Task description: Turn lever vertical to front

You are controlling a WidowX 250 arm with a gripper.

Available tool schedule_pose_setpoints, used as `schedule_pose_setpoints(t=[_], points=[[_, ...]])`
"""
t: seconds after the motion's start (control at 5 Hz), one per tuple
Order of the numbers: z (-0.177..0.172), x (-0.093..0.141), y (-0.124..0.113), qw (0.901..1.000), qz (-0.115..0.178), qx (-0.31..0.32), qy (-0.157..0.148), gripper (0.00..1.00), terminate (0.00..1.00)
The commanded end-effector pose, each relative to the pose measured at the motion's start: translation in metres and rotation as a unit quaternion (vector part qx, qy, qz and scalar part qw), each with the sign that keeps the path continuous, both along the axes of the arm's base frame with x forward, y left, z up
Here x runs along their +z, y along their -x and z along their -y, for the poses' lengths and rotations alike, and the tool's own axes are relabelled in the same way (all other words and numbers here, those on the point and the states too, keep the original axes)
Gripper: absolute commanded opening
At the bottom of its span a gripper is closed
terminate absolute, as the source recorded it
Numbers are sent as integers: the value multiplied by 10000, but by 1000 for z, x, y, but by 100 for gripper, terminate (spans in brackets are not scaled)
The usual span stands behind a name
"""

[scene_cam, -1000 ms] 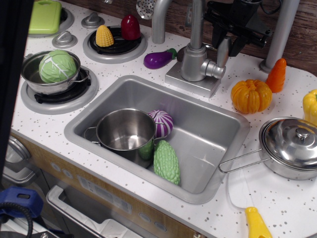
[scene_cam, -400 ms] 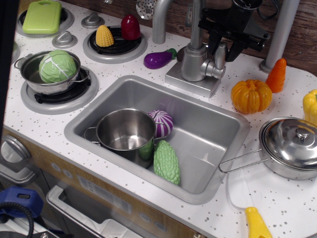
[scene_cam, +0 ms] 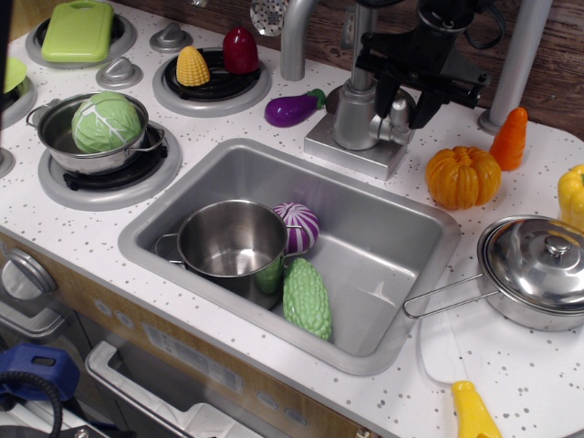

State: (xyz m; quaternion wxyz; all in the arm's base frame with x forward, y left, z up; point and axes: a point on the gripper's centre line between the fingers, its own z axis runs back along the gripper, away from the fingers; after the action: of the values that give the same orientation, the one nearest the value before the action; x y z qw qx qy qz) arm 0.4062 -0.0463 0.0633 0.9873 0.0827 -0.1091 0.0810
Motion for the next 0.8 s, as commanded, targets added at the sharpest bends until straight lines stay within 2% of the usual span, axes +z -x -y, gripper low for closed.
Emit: schedule_pose_setpoints(t=[0.0, 0.2, 0.4, 0.6], points=[[23, 2, 21, 9988, 192, -4, 460, 0, 0], [20, -8, 24, 9971, 153, -5, 751, 0, 0], [20, -13, 24, 9969, 190, -15, 766, 0, 0], [18, -14, 21, 9969, 175, -76, 762, 100, 0]])
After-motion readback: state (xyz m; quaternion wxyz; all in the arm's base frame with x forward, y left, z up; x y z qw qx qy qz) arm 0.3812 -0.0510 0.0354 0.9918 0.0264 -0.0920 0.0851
